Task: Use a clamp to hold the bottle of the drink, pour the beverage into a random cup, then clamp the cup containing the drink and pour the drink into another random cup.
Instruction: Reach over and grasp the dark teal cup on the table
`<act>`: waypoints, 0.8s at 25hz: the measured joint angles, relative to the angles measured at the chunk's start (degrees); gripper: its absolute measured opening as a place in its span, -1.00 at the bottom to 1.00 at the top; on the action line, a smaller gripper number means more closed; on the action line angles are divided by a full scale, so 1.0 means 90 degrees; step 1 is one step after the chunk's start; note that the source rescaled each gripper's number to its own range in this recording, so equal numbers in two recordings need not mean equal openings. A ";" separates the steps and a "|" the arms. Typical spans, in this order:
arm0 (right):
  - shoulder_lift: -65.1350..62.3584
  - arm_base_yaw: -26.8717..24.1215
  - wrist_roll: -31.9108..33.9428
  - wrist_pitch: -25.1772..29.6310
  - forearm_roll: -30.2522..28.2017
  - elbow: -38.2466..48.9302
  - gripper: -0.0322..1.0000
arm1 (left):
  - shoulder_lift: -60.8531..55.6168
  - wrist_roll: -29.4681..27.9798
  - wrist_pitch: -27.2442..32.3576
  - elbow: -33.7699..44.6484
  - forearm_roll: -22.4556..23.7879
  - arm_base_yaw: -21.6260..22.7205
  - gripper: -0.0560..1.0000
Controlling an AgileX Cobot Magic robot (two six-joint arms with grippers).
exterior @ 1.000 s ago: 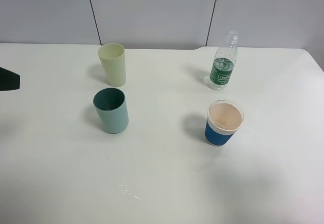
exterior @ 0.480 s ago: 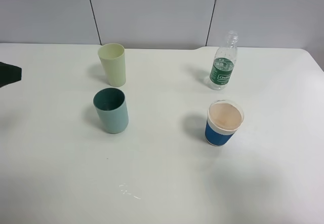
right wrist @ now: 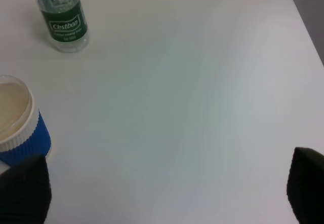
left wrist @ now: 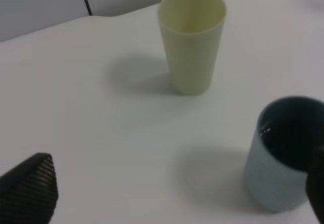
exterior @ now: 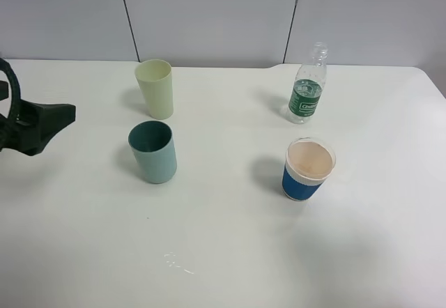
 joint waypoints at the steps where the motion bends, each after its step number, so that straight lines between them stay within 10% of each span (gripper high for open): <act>1: 0.0000 0.0000 0.0000 0.0000 0.0000 0.0000 0.71 | 0.0008 -0.0185 -0.0265 0.0105 0.0118 -0.0103 1.00; 12: 0.0000 0.0000 0.0000 0.0000 0.0000 0.0000 0.71 | 0.0870 -0.2543 -0.2521 0.1118 0.2255 -0.0468 1.00; 20: 0.0000 0.0000 0.0000 0.0000 0.0000 0.0000 0.71 | 0.1865 -0.2994 -0.3624 0.1606 0.3010 -0.0468 1.00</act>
